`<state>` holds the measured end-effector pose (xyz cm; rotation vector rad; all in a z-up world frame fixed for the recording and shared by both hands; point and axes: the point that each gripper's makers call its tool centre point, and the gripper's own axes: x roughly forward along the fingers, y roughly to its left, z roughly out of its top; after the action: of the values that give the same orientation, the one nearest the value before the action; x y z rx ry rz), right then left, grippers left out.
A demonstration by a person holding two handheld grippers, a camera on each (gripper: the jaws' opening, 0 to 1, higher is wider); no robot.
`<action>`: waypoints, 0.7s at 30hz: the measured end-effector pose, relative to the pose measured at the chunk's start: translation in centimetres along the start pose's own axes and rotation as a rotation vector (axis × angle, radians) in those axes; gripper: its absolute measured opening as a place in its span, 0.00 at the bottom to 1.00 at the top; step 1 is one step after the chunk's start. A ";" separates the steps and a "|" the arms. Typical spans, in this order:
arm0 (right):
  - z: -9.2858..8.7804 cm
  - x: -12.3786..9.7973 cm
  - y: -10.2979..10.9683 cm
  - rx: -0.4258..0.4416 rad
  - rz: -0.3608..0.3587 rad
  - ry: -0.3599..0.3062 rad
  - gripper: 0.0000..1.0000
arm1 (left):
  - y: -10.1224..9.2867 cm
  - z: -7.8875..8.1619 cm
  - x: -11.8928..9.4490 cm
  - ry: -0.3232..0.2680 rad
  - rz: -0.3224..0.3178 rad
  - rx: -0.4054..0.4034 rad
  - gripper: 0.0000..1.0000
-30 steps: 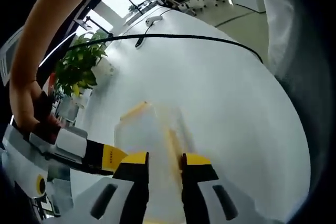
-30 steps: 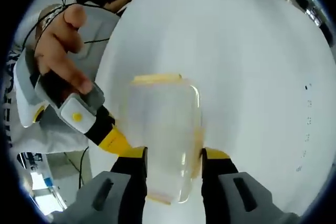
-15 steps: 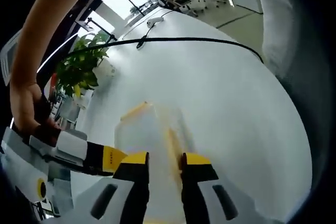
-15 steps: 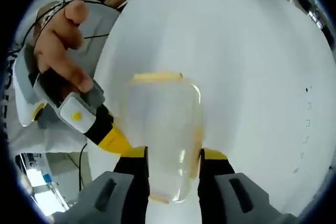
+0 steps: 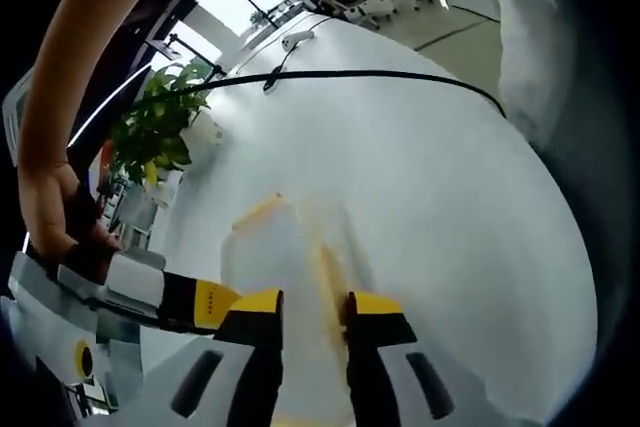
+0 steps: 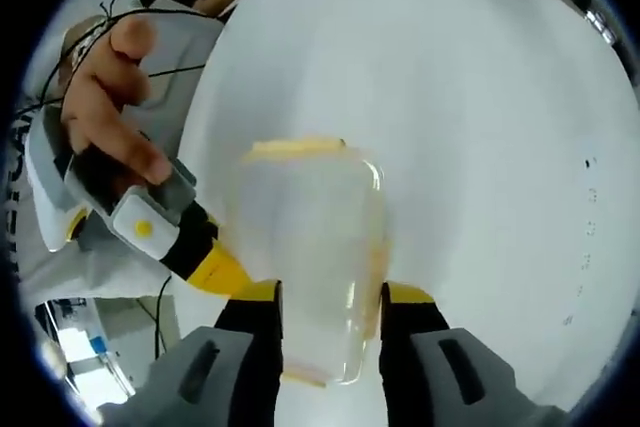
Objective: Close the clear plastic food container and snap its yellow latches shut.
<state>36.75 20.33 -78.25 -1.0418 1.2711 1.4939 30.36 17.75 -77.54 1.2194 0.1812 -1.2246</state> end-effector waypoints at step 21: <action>-5.2 -1.6 2.3 0.015 -0.270 -0.227 0.75 | 3.6 -4.0 -4.1 -0.018 -0.014 -0.384 0.59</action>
<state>35.20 14.86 -76.73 -0.9617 0.9414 1.3495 33.38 22.78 -74.18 0.8740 0.3933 -1.1487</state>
